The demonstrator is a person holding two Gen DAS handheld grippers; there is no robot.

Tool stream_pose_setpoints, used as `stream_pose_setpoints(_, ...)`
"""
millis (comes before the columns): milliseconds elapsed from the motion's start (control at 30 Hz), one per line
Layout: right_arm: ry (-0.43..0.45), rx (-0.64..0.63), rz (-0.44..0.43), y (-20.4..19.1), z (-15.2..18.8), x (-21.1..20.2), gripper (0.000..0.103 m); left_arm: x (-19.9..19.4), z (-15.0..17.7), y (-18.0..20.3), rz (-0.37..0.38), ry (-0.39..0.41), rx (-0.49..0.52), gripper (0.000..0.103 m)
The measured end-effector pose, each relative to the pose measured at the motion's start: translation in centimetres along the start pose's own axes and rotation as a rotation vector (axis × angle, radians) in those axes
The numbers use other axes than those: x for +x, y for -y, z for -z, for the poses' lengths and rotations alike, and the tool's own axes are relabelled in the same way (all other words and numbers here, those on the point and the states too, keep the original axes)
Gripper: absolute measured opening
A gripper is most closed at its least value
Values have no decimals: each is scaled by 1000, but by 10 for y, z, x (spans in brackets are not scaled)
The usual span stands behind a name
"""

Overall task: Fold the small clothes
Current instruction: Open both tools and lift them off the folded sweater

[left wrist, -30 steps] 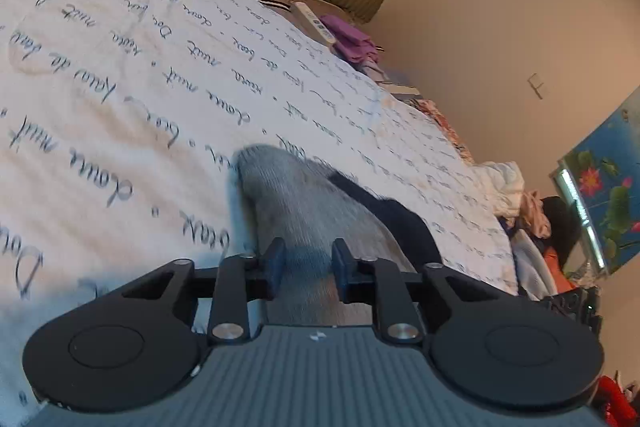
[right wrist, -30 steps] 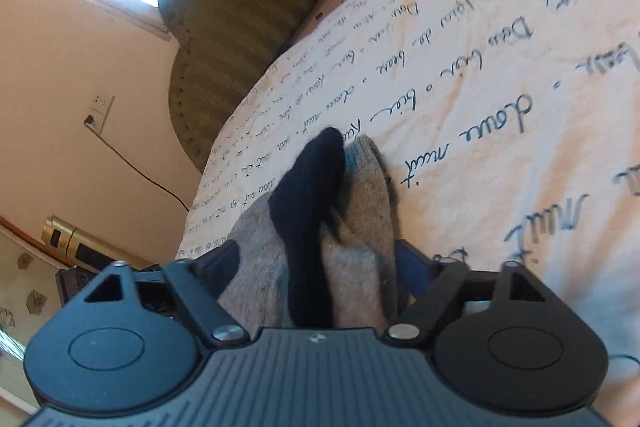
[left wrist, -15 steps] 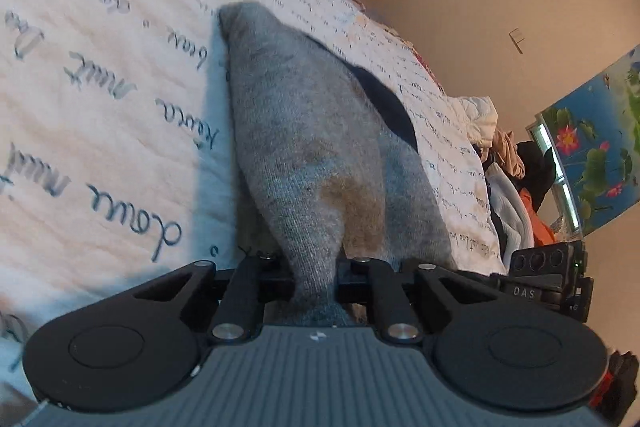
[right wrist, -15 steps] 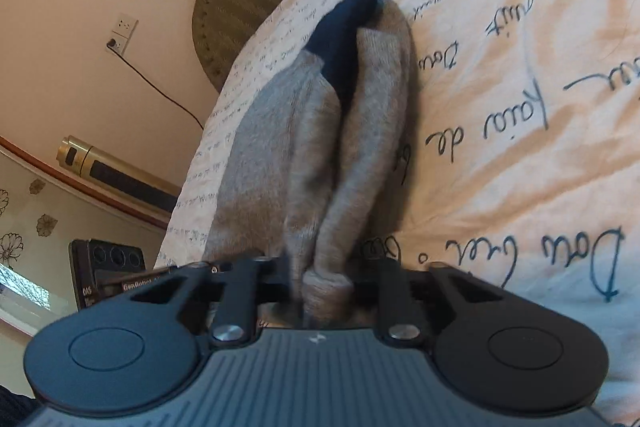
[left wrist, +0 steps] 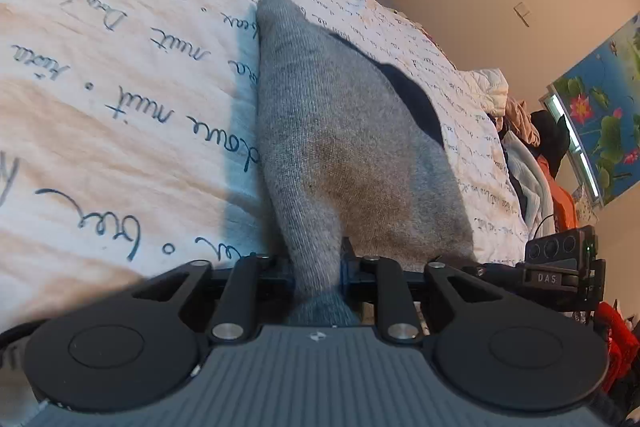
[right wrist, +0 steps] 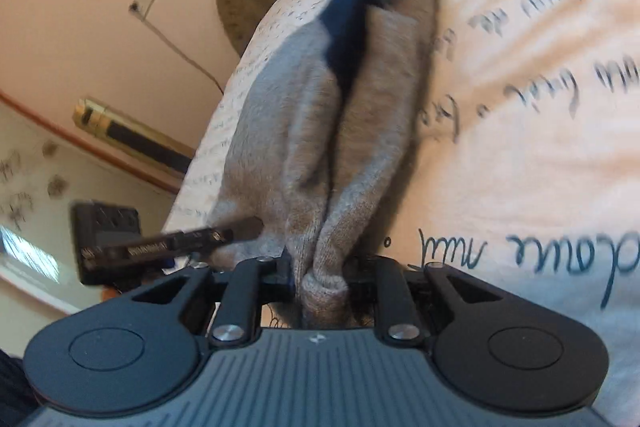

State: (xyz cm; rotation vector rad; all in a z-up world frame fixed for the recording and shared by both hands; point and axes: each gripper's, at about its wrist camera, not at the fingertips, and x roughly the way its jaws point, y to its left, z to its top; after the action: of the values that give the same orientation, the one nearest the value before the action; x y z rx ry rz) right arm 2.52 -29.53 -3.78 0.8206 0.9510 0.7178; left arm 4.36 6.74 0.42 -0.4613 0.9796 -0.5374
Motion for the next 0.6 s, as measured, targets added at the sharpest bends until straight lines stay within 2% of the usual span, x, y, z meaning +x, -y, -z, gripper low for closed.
stream_pose_setpoints(33,23,17,0,-1,-2,-7,30,-14,-2,3,-20,35,11,29)
stream_pose_setpoints(67,58,19,-7,-4,-1,-18,42,-31,-4,6,-50,87,28,27)
stream_pose_setpoints(100,119,10,-22,-6,0,-35,49,-48,-7,11,-95,155,63,27)
stream_pose_setpoints(133,187,5,-26,-10,-1,-49,60,-63,-10,19,-146,232,113,28)
stream_pose_setpoints(167,251,-15,-20,-17,-4,-61,64,-74,-12,30,-200,313,167,34)
stream_pose_setpoints(233,342,-93,5,-38,-14,-74,64,-81,-14,55,-273,460,257,47)
stream_pose_setpoints(267,371,-127,6,-49,-22,-71,64,-75,-14,67,-282,501,294,58)
stream_pose_setpoints(300,385,-155,-8,-59,-31,-64,66,-64,-12,79,-297,528,334,61)
stream_pose_setpoints(367,377,-201,-26,-74,-47,-39,75,-30,-4,102,-362,549,437,62)
stream_pose_setpoints(400,368,-225,-14,-80,-55,-21,75,-9,1,111,-411,539,493,62)
stream_pose_setpoints(467,333,-259,26,-88,-72,13,75,32,6,119,-481,458,580,63)
stream_pose_setpoints(533,289,-292,121,-87,-87,49,75,59,9,109,-513,371,581,66)
stream_pose_setpoints(600,224,-288,293,-64,-93,75,74,67,16,101,-531,381,596,73)
